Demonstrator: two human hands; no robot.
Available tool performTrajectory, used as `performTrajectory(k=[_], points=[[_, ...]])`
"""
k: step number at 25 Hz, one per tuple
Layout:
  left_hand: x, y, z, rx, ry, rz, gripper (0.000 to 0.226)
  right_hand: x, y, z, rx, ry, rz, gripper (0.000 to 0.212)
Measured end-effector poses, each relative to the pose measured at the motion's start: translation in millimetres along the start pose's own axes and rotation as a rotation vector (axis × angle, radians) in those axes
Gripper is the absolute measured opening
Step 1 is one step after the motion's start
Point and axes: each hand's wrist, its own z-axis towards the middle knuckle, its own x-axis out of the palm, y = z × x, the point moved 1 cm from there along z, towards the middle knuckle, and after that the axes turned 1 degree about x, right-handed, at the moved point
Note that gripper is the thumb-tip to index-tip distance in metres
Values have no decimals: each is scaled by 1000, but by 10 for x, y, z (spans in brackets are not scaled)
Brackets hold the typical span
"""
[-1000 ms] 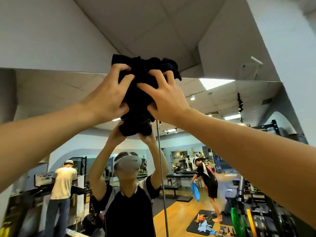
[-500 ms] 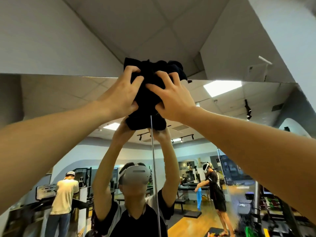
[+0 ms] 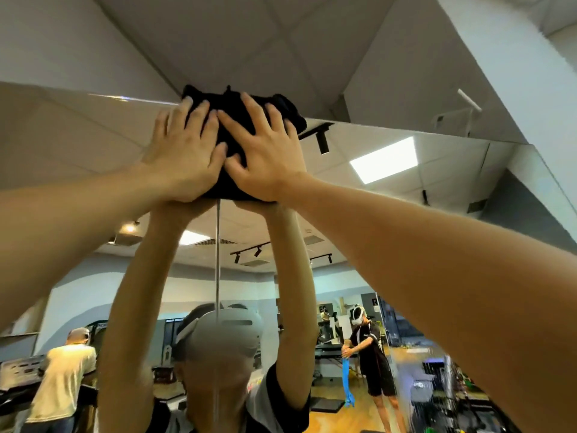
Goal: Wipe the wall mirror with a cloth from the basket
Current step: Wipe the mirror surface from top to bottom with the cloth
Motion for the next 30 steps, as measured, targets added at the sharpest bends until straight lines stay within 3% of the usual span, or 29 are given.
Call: performTrajectory(k=[8,30], points=[[99,-366,289,-86,-84,-127,58,-39,-489,135,-47,-57,35,64],[416,-2272,972,-154,-101,-90,61,-205,-2434,-430,-84,-64,75,61]])
